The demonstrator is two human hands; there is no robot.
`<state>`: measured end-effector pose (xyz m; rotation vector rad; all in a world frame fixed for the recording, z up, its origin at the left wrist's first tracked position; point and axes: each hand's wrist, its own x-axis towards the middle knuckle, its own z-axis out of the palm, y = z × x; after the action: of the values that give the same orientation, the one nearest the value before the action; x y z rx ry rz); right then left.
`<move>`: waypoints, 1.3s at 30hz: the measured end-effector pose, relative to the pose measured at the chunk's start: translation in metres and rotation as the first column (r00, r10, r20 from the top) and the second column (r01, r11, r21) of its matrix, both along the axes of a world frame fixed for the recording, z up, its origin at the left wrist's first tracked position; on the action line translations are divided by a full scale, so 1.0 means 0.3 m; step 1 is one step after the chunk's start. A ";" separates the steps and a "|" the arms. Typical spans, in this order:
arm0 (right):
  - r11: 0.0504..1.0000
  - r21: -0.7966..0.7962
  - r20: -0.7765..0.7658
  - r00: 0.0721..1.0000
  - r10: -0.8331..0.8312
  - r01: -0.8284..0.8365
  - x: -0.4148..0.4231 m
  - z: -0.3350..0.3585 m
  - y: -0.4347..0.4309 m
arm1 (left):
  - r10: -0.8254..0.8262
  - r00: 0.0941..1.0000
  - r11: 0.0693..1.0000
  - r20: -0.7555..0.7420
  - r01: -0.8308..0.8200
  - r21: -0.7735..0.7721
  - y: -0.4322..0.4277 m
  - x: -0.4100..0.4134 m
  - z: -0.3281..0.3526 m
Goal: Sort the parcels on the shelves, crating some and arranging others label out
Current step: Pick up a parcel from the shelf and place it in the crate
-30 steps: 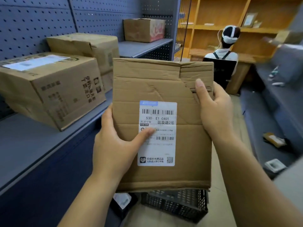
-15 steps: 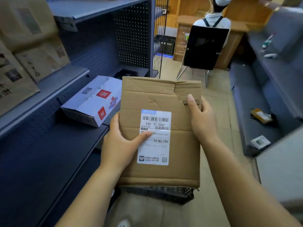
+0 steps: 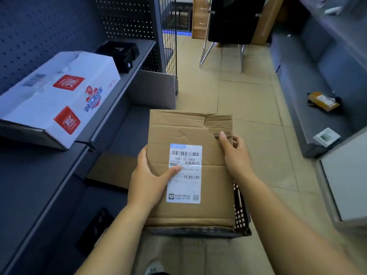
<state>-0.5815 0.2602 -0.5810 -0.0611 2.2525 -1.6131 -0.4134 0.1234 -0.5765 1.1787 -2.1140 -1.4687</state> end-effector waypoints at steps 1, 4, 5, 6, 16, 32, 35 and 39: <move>1.000 -0.015 0.023 1.000 0.017 -0.017 -0.007 -0.064 -0.006 | -0.004 1.000 1.000 0.013 0.004 0.003 -0.013 -0.016 -0.069; 0.994 -0.054 0.064 0.993 0.096 -0.093 -0.022 -0.286 -0.026 | -0.014 0.998 1.000 0.054 0.014 0.012 -0.051 -0.058 -0.281; 0.993 -0.053 0.082 0.991 0.106 -0.101 -0.026 -0.370 -0.035 | -0.021 0.998 1.000 0.066 0.020 0.016 -0.064 -0.070 -0.361; 0.993 -0.055 0.104 0.988 0.113 -0.107 -0.031 -0.454 -0.043 | -0.025 0.997 1.000 0.079 0.024 0.020 -0.076 -0.078 -0.438; 0.992 -0.041 0.208 0.970 0.126 -0.120 -0.033 -1.049 -0.098 | -0.017 0.989 0.999 0.148 0.010 0.048 -0.132 -0.095 -1.018; 0.995 0.034 0.496 0.866 0.060 -0.089 -0.030 -1.426 -0.165 | -0.087 0.934 0.994 0.347 0.057 0.095 -0.217 -0.130 -1.422; 0.996 0.036 0.545 0.837 0.047 -0.080 -0.024 -1.476 -0.178 | -0.112 0.907 0.991 0.406 0.071 0.116 -0.235 -0.136 -1.473; 0.993 0.069 0.535 0.844 0.046 -0.097 -0.016 -1.541 -0.195 | -0.110 0.894 0.992 0.434 0.070 0.107 -0.256 -0.161 -1.532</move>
<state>-0.5864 0.2018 -1.0433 0.2921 1.8573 -1.2799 -0.4617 0.0466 -1.0360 1.5919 -2.4418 -1.4540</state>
